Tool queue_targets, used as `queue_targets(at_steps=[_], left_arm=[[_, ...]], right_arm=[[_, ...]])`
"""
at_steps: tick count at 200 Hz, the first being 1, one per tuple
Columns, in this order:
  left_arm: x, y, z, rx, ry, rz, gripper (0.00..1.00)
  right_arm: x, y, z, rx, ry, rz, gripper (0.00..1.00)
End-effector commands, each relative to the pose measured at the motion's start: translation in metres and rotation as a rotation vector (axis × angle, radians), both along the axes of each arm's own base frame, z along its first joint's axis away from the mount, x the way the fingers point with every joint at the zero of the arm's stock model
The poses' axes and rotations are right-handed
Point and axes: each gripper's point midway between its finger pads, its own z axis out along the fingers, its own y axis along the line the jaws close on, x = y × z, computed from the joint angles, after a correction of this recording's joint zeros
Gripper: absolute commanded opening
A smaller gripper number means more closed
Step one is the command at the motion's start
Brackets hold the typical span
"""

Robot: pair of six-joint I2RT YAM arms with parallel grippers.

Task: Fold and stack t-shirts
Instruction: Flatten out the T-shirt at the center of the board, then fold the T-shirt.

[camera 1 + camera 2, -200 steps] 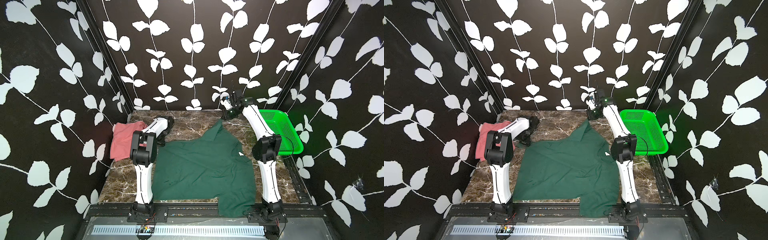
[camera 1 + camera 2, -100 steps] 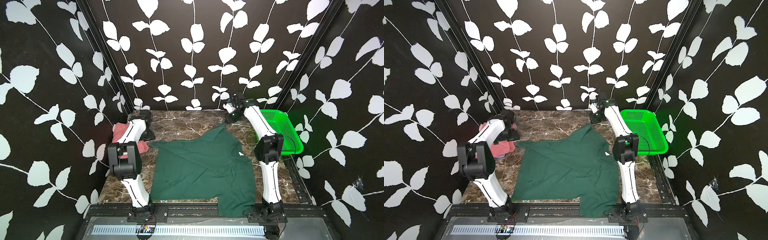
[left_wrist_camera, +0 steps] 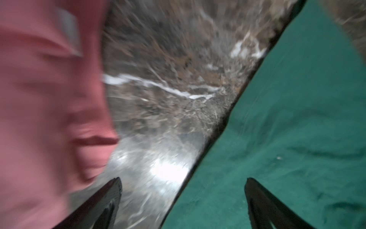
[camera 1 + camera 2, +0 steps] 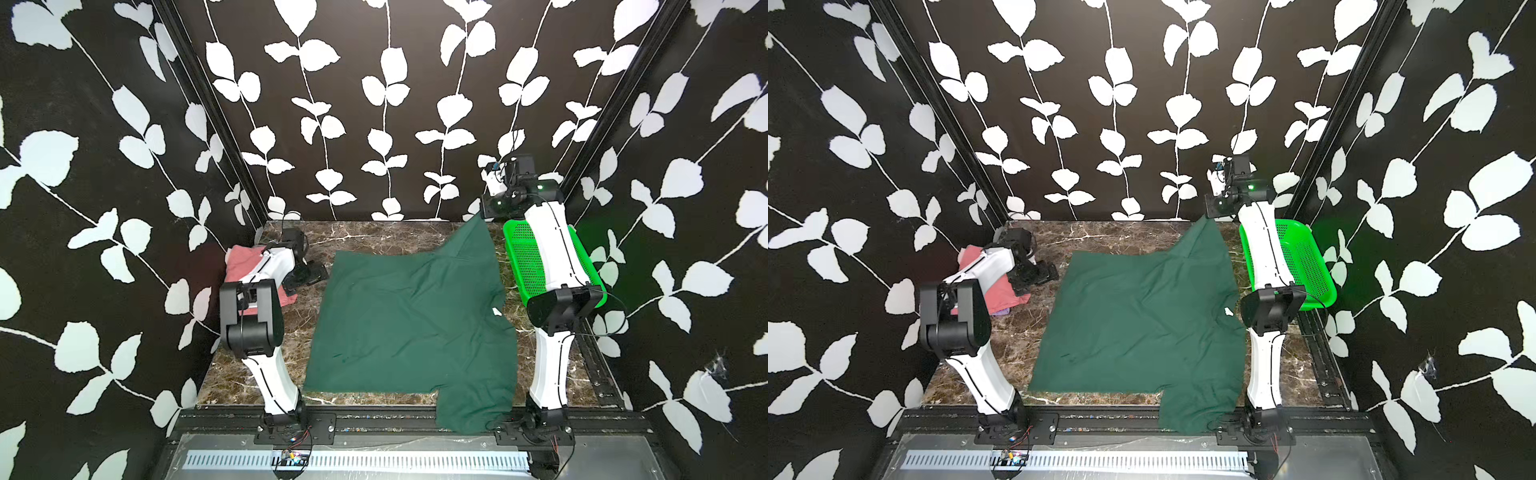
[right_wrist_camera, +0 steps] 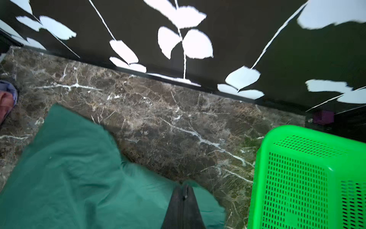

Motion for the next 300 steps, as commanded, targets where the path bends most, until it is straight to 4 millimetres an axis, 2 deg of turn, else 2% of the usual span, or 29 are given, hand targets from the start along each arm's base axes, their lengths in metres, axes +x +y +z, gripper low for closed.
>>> queue_targets(at_steps=[1,19,73,87,90,95,117,140,154,195,218,242,300], left_arm=[[0.019,-0.011,-0.002,-0.108,-0.055,0.027,0.99],[0.039,-0.014,-0.003,-0.153,-0.086,0.029,0.99],[0.126,-0.023,0.019,-0.207,-0.327,-0.103,0.99],[0.141,-0.028,0.011,-0.246,-0.321,-0.117,0.98],[0.146,-0.029,0.015,-0.254,-0.326,-0.121,0.98],[0.148,-0.032,0.005,-0.274,-0.298,-0.124,0.98],[0.158,-0.042,-0.012,-0.347,-0.255,-0.141,0.93],[0.155,-0.049,-0.02,-0.379,-0.196,-0.181,0.88],[0.142,-0.047,-0.024,-0.354,-0.127,-0.214,0.86],[0.103,-0.05,-0.036,-0.349,-0.013,-0.281,0.86],[0.091,-0.057,-0.046,-0.38,0.006,-0.287,0.85],[0.09,-0.068,-0.052,-0.456,-0.015,-0.292,0.85],[0.109,-0.095,-0.06,-0.568,-0.068,-0.347,0.84]], right_arm=[[-0.002,0.0,-0.013,-0.008,0.041,-0.002,0.0],[-0.004,0.002,-0.019,-0.002,0.062,0.005,0.0],[-0.017,0.007,-0.047,0.018,0.16,0.02,0.0],[-0.022,0.007,-0.052,0.022,0.183,0.015,0.0],[-0.023,0.008,-0.053,0.022,0.185,0.014,0.0],[-0.025,0.007,-0.054,0.022,0.191,0.013,0.0],[-0.031,0.005,-0.055,0.012,0.2,0.002,0.0],[-0.035,0.001,-0.055,-0.006,0.204,-0.008,0.0],[-0.037,0.0,-0.055,-0.012,0.207,-0.014,0.0],[-0.035,0.003,-0.063,0.016,0.208,-0.033,0.0],[-0.032,0.007,-0.067,0.038,0.216,-0.036,0.0],[-0.03,0.012,-0.066,0.047,0.215,-0.029,0.0],[-0.032,0.014,-0.066,0.03,0.228,-0.019,0.0]])
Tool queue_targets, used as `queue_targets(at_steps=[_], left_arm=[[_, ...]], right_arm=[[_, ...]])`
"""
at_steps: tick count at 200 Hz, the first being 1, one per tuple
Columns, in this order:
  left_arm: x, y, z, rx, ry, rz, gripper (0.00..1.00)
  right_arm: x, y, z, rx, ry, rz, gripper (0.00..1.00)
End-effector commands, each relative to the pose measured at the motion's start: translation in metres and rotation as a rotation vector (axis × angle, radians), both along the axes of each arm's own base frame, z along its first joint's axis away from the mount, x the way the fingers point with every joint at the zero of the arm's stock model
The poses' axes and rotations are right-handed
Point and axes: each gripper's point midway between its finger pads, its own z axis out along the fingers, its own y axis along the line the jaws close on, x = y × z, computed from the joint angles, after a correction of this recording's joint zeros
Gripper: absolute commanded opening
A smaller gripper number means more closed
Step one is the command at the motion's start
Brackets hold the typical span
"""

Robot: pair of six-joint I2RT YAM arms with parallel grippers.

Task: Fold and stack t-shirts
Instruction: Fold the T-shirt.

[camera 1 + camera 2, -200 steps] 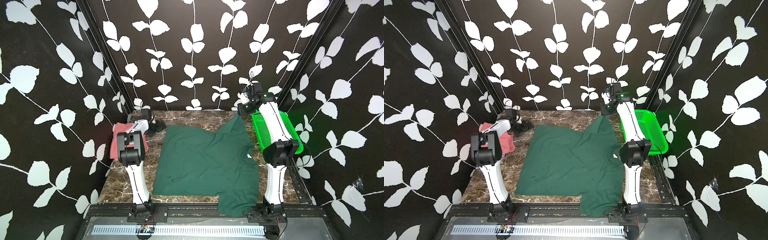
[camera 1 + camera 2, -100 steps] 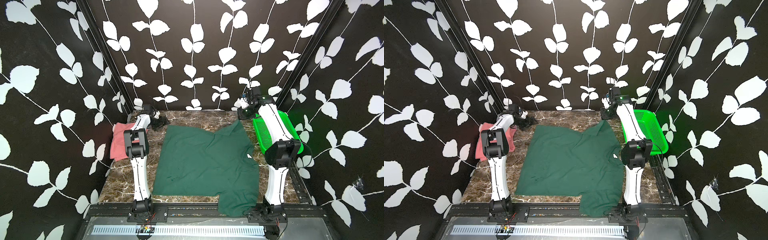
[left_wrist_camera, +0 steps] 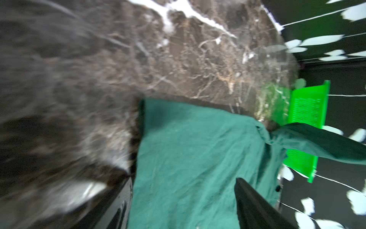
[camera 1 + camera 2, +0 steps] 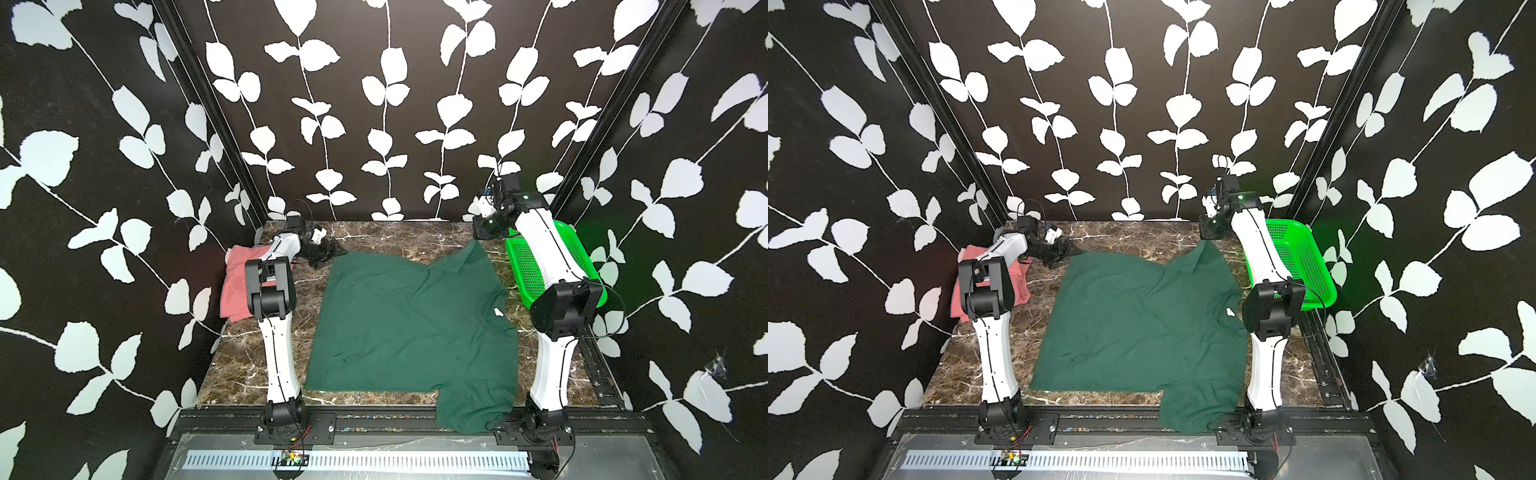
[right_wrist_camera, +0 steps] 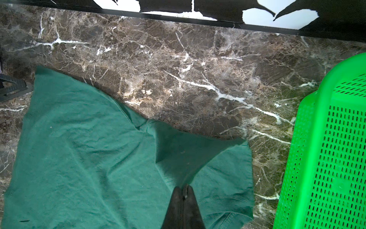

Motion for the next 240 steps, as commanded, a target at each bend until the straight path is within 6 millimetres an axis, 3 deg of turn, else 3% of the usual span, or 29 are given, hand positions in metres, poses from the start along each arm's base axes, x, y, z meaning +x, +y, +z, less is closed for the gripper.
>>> queue_targets(at_steps=[1,17,38,50,63,102,139,144,167,205,240], left_arm=[[-0.019,-0.015,-0.052,-0.022,0.142,-0.033,0.84],[-0.017,-0.018,-0.058,-0.018,0.153,-0.04,0.76],[-0.015,-0.019,-0.062,-0.019,0.154,-0.036,0.53],[-0.015,-0.017,-0.062,-0.014,0.155,-0.032,0.31],[-0.016,-0.015,-0.066,0.002,0.164,-0.027,0.0],[-0.018,-0.01,-0.056,0.047,0.148,-0.007,0.0],[-0.018,-0.001,-0.018,0.117,0.075,0.002,0.0],[-0.018,0.0,-0.012,0.122,0.062,0.005,0.04],[-0.016,0.008,0.009,0.164,0.018,0.021,0.11],[-0.018,0.011,0.032,0.193,-0.014,0.015,0.12],[-0.022,0.013,0.047,0.215,-0.049,0.021,0.12]], right_arm=[[0.001,0.004,0.007,-0.001,-0.012,0.006,0.0],[-0.002,0.003,0.006,-0.007,-0.007,0.009,0.0],[-0.004,0.004,0.003,-0.007,-0.003,0.01,0.0],[-0.006,0.006,0.001,-0.004,0.0,0.008,0.0],[-0.007,0.007,-0.005,0.002,0.01,0.004,0.0],[-0.009,0.017,-0.001,0.03,-0.001,0.008,0.0],[-0.015,0.02,0.029,0.031,-0.03,0.026,0.0],[-0.016,0.019,0.032,0.027,-0.034,0.028,0.0],[-0.029,0.018,0.043,0.014,-0.032,0.035,0.0],[-0.056,0.02,0.056,0.017,-0.025,0.049,0.0],[-0.078,0.019,0.046,0.009,0.02,0.058,0.0]])
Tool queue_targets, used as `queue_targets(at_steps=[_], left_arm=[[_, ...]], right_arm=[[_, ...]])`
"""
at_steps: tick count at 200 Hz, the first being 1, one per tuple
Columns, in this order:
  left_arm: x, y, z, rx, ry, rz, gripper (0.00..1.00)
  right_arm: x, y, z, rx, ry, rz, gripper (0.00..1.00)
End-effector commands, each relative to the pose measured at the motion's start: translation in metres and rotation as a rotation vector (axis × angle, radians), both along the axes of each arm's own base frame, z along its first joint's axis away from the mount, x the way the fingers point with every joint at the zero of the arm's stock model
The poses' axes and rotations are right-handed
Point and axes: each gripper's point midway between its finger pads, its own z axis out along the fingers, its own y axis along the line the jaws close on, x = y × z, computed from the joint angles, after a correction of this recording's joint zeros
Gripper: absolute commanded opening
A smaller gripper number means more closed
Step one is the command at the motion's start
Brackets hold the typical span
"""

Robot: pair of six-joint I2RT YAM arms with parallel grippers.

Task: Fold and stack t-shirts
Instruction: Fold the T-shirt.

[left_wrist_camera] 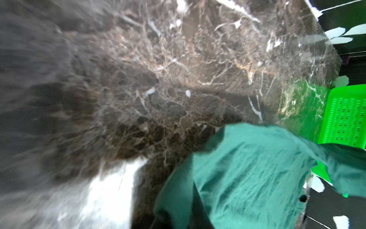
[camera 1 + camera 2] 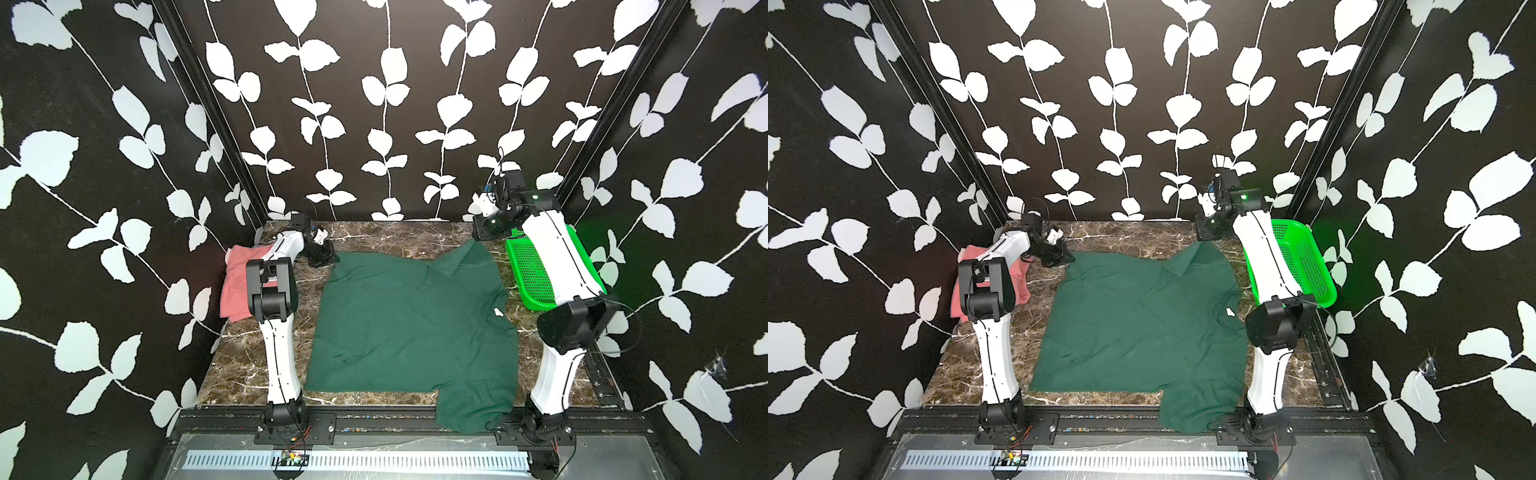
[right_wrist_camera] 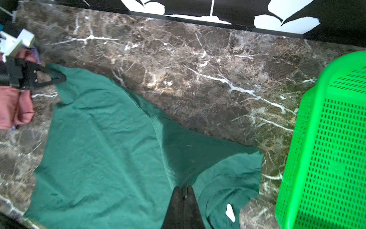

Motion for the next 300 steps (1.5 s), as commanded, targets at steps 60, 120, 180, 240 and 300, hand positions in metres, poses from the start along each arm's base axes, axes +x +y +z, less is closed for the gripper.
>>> queue_targets(at_steps=[60,120,180,240,300], left_arm=[[-0.028,0.007,0.062,0.076,-0.106,-0.023,0.1],[-0.073,0.008,0.075,0.094,-0.091,-0.026,0.08],[-0.11,0.008,0.075,0.112,-0.06,-0.047,0.14],[-0.127,0.014,0.09,0.162,-0.061,-0.069,0.24],[-0.157,0.016,0.115,0.199,-0.066,-0.072,0.27]], right_arm=[[-0.046,0.004,-0.026,0.01,0.1,0.014,0.0],[-0.061,0.002,-0.025,0.006,0.141,0.006,0.0],[-0.109,-0.008,-0.026,-0.027,0.233,0.02,0.0],[-0.154,-0.015,-0.061,-0.012,0.333,0.0,0.0],[-0.199,-0.022,-0.086,-0.013,0.446,0.0,0.0]])
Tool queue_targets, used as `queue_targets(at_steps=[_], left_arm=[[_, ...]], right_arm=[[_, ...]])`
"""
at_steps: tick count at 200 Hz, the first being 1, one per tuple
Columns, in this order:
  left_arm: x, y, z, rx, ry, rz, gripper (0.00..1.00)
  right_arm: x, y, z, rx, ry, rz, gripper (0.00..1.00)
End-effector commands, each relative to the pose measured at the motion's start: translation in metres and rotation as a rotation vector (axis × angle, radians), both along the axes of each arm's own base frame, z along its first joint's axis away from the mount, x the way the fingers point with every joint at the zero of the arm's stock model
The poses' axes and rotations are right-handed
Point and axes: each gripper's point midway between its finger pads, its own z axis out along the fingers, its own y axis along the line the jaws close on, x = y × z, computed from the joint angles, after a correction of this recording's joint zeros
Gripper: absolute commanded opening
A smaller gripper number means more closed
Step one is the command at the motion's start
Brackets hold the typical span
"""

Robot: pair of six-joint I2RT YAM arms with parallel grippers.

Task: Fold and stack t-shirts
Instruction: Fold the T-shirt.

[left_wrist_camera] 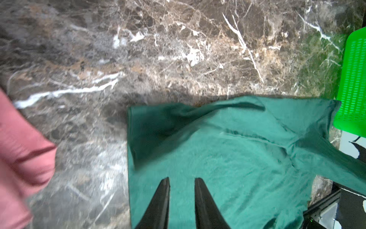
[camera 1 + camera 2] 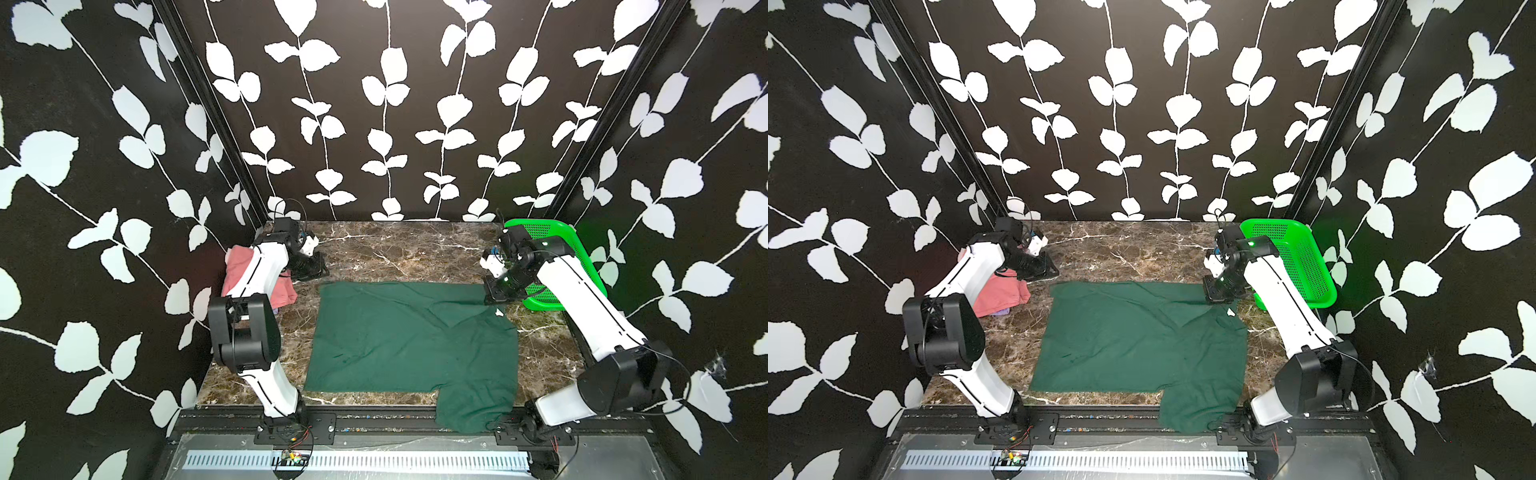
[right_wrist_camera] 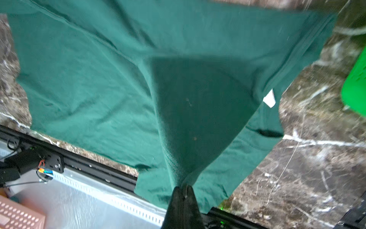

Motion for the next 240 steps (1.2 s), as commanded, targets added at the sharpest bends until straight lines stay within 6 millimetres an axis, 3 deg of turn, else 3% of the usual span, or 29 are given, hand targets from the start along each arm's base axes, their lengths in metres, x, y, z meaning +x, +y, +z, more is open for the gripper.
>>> queue_targets(at_steps=[1,39,52,58,72,81,116,133,149,174,199,240], left_arm=[[-0.024,0.002,0.025,0.031,-0.028,-0.01,0.27],[-0.038,0.008,0.028,0.068,-0.052,0.008,0.28],[-0.037,0.008,0.021,0.066,-0.041,0.013,0.28],[-0.036,0.007,0.019,0.057,-0.036,0.015,0.28],[-0.03,0.003,0.014,0.033,-0.029,0.022,0.28],[-0.027,0.002,0.011,0.026,-0.026,0.03,0.28],[-0.017,0.001,-0.001,0.016,-0.026,0.061,0.28],[-0.013,-0.002,-0.008,0.015,-0.019,0.062,0.27],[-0.01,-0.003,-0.013,0.013,-0.006,0.066,0.27],[-0.007,-0.008,-0.011,0.001,0.008,0.05,0.27],[-0.008,-0.012,-0.007,-0.008,0.005,0.044,0.27],[-0.012,-0.015,0.001,0.005,0.013,0.022,0.27]], right_arm=[[-0.024,-0.001,-0.002,0.016,0.041,-0.009,0.0],[-0.045,-0.003,-0.011,0.021,0.112,-0.008,0.0],[-0.039,-0.006,-0.012,-0.004,0.094,-0.005,0.08],[-0.035,-0.008,-0.012,-0.017,0.082,-0.003,0.18],[-0.024,-0.007,-0.014,-0.029,0.057,0.002,0.57],[-0.018,-0.005,-0.017,-0.026,0.056,0.003,0.67],[0.004,0.005,-0.036,-0.003,0.06,0.009,0.64],[0.031,-0.018,-0.05,-0.133,-0.05,-0.027,0.54],[0.062,-0.035,-0.046,-0.176,-0.155,-0.094,0.46],[0.094,-0.056,-0.036,-0.207,-0.219,-0.142,0.55],[0.119,-0.08,-0.059,-0.235,-0.205,-0.187,0.55],[0.151,-0.086,-0.102,-0.063,-0.176,-0.298,0.51]])
